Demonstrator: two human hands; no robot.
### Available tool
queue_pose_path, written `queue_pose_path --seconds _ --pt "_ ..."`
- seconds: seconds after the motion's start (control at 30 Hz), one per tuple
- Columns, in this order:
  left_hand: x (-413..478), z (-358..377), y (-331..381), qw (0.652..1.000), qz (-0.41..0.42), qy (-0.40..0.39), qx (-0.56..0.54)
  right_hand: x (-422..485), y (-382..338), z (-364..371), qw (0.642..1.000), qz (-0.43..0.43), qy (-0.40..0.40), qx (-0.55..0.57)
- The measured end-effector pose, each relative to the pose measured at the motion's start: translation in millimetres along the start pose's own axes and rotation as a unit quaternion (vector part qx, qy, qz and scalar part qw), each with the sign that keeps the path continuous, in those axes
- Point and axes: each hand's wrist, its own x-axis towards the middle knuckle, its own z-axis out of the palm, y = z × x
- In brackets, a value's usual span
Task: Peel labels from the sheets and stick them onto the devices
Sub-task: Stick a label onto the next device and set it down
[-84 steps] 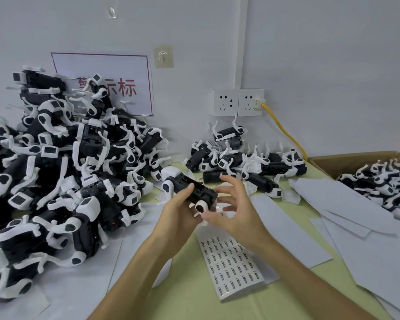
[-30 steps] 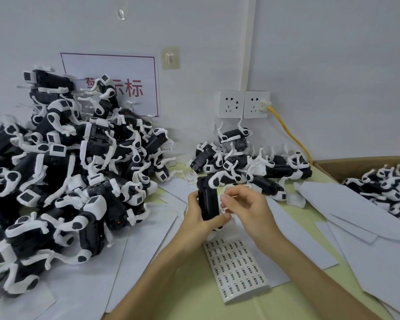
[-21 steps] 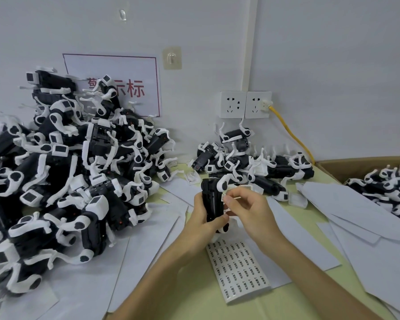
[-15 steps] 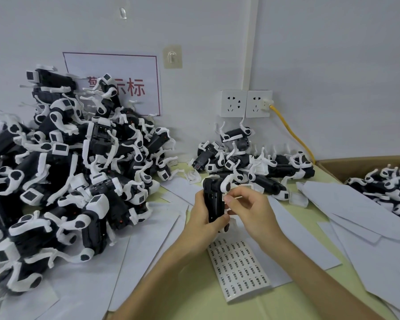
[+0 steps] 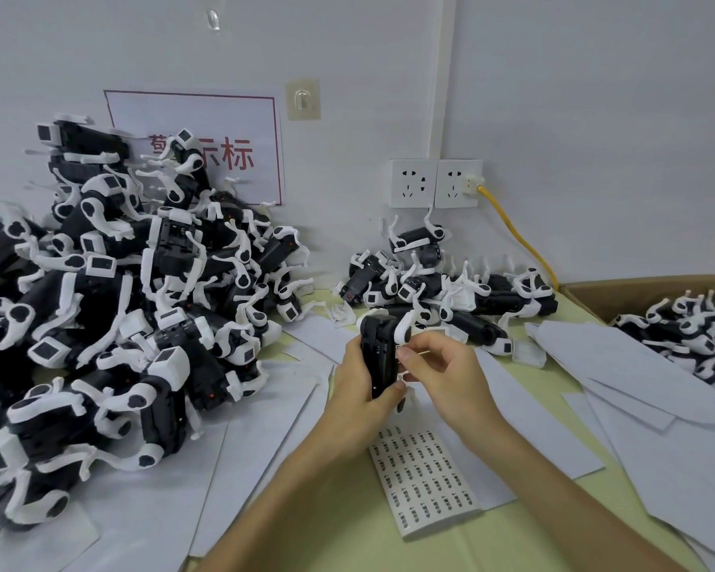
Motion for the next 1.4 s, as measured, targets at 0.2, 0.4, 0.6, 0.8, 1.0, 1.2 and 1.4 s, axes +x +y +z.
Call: queue_pose_path --seconds 0.2,0.4,0.6,0.8,1.0,1.2,1.4 --pt "-2 2 2 1.0 0.024 0.005 0.011 -1 1 1 1.0 0.014 0.014 0.014" --pt "-1 2 -3 0.993 -0.037 -0.029 -0.108 -1 -2 -2 0.998 0.053 0.01 0.024" --pt "-3 0 0 0.982 -0.077 -0.06 -0.16 -5 -7 1 0.996 0.024 -0.063 0.053" --pt "-4 -9 6 0.983 -0.054 -0.1 -0.141 -5 -7 -3 0.993 0.005 -0.105 0.055" --pt "-5 -11 6 0.985 -0.046 -0.108 -0.127 -3 -8 -5 0.99 0.001 -0.119 0.07" --pt "-6 -14 9 0.986 -0.032 -0.109 -0.121 -2 -4 -6 0.989 0.005 -0.131 0.073" --pt "-7 -15 15 0.984 -0.033 -0.102 -0.14 -6 -8 -4 0.987 0.008 -0.132 0.091"
